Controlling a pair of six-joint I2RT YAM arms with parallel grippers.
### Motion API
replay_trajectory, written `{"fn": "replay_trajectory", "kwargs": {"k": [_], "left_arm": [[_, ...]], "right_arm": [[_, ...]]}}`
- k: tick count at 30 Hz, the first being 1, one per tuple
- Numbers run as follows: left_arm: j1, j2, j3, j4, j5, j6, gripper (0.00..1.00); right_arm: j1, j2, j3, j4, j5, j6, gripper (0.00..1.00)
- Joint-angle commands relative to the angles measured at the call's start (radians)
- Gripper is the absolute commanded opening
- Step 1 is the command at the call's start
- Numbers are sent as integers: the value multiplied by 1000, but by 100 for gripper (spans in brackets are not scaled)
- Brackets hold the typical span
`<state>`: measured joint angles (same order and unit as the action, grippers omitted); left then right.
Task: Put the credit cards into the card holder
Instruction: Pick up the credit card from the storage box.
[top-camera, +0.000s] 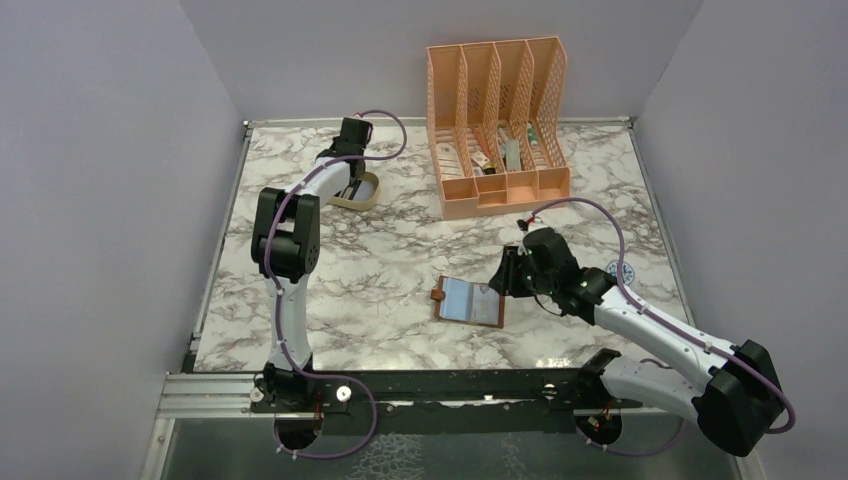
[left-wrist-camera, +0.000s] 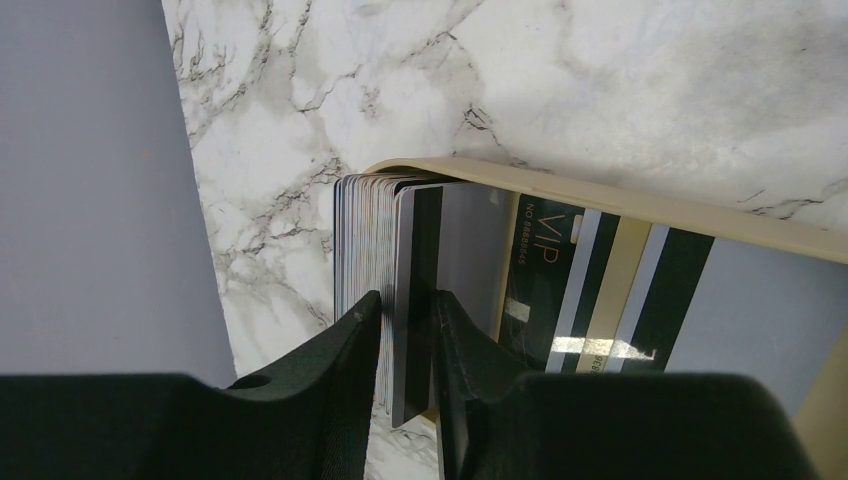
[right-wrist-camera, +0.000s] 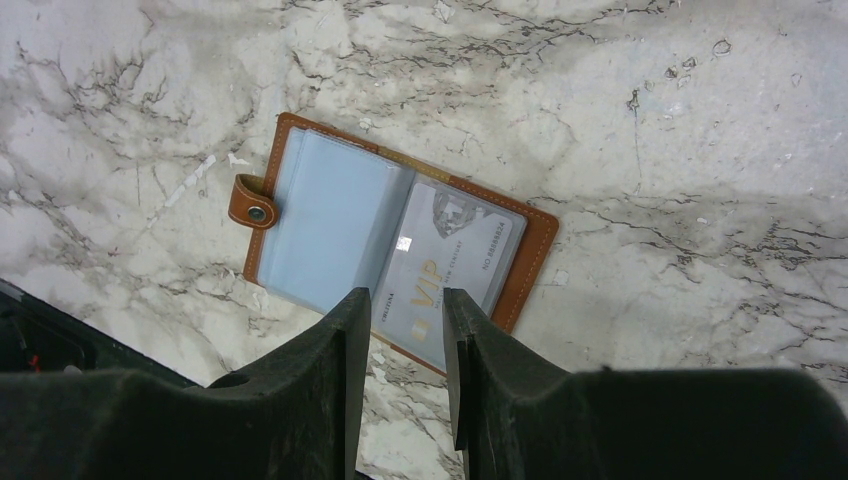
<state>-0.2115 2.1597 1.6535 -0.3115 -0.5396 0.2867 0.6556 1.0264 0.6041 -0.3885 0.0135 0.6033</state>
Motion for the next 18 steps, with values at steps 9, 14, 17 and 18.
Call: {"fn": "replay_trajectory", "kwargs": {"k": [9,14,17,18], "left_arm": [[9,-37,25,-20,-36,10,23],[8,-36,25,-25,-30,6,22],[6,-38,26,-29,-26,2,21],[6,-40,25,-30,-27,2,21]], "right_arm": [[7,-12,17,31,20,-8,33],[6,-8,21,30,22,-11,33],[7,-8,20,31,20,-10,33],[6,-7,19,32,19,-10,33]]}}
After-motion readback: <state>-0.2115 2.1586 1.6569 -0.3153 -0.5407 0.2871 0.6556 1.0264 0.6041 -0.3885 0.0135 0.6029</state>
